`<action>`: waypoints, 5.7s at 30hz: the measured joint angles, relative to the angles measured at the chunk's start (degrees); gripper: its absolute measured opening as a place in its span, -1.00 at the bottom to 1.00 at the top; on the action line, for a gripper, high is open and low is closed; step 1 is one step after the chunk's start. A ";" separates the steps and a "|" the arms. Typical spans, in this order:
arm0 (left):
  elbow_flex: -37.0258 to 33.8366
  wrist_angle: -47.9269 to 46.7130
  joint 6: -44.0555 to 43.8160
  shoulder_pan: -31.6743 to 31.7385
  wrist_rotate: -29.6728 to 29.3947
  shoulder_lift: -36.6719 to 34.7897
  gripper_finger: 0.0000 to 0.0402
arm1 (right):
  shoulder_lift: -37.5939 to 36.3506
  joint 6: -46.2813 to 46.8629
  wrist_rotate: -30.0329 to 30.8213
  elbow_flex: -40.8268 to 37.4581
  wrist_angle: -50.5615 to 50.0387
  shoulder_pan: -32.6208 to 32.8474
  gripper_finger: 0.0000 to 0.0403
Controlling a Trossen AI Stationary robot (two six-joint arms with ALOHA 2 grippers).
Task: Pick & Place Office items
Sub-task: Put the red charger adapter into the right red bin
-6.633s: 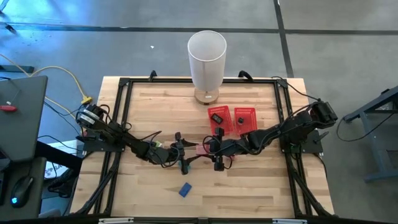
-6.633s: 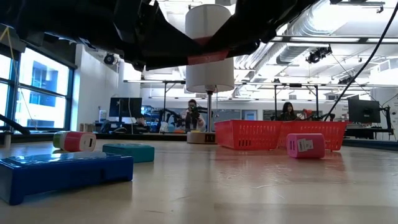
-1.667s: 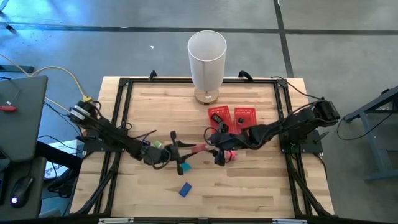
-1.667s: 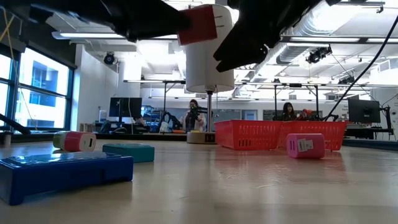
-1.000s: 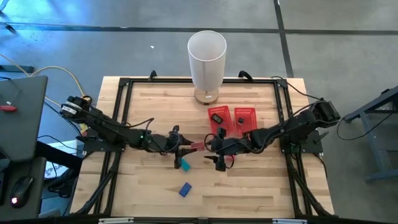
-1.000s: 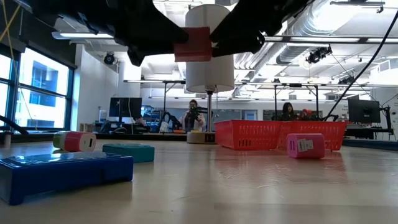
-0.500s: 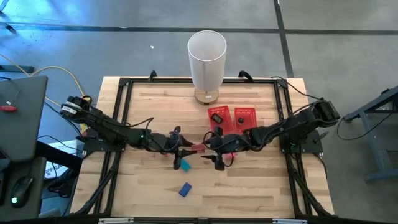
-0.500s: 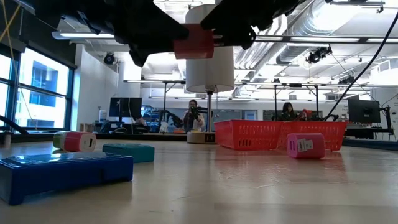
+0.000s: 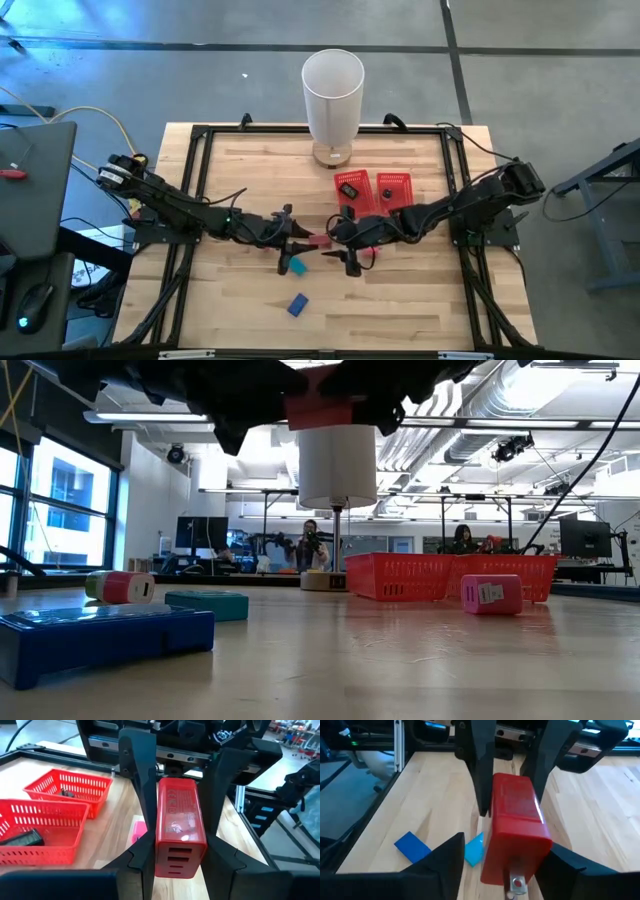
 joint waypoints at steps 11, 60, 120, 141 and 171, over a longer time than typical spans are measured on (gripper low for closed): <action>0.00 -0.16 2.60 0.07 -0.25 -0.01 -0.40 | 0.28 0.11 0.71 0.00 -0.09 -0.46 -0.45; 0.02 -0.79 4.27 0.39 -2.35 -0.05 0.58 | 0.24 -1.18 0.36 0.00 -1.34 -0.31 -0.46; 0.02 -4.79 8.49 0.11 -2.15 -0.05 0.59 | -9.10 49.11 24.07 6.40 -84.33 -8.25 -0.46; 0.02 -7.58 2.16 0.11 -1.94 -0.05 0.59 | -8.51 35.83 6.40 2.90 -78.18 -24.15 -0.46; 0.02 -8.74 1.91 0.11 -1.97 -0.05 0.59 | -8.27 28.31 1.47 -5.73 -62.91 -33.81 -0.46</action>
